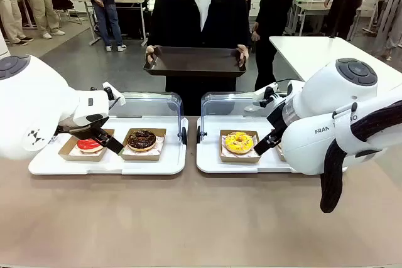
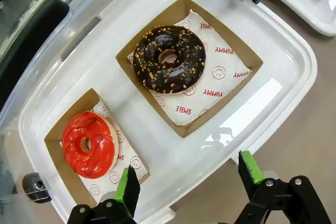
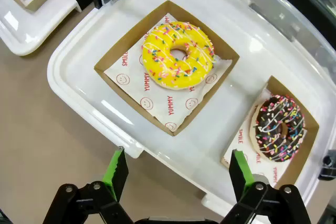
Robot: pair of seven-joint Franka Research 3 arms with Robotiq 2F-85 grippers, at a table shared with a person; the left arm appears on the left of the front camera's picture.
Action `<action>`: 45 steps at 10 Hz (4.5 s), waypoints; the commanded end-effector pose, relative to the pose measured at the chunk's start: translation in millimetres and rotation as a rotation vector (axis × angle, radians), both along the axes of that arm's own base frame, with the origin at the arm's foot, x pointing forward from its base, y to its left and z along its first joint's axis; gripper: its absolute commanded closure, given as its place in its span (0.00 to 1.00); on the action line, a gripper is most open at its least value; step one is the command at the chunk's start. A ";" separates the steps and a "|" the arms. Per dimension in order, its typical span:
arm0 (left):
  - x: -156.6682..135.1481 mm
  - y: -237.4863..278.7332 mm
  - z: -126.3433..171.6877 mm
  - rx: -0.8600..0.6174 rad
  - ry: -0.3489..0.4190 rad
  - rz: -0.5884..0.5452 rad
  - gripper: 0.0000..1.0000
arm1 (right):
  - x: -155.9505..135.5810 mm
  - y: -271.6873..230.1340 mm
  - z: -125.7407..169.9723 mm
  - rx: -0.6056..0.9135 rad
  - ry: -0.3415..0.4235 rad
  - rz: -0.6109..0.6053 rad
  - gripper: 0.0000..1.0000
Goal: Provide the desired donut to the person.
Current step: Pick up and lift the Paper togo box containing the Donut pointed at by the person.
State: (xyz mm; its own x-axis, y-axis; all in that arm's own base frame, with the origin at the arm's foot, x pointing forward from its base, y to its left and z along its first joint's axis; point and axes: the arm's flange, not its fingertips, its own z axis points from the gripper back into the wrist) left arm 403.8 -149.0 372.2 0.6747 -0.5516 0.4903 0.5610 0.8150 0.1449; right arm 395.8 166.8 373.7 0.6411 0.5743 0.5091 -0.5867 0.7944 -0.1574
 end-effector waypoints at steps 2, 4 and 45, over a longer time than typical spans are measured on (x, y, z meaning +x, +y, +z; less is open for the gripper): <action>-0.1 -0.1 -0.1 0.000 0.000 0.000 0.00 | 0.0 0.0 0.0 0.000 0.000 0.000 0.00; -0.1 -0.1 -0.1 0.000 0.000 0.000 0.00 | 0.0 0.0 0.0 0.000 0.000 0.000 0.00; 0.8 201.5 212.4 -0.566 0.062 -0.458 0.00 | -66.0 -285.9 215.9 0.570 0.047 0.543 0.00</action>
State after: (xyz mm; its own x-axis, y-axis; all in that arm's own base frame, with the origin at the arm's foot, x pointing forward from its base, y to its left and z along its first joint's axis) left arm 398.0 48.3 583.2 0.4802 -0.4592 0.7474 0.8477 0.4619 -0.2609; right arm 320.8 -110.2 595.8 0.4160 0.4371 0.7974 -0.8831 0.4035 0.2395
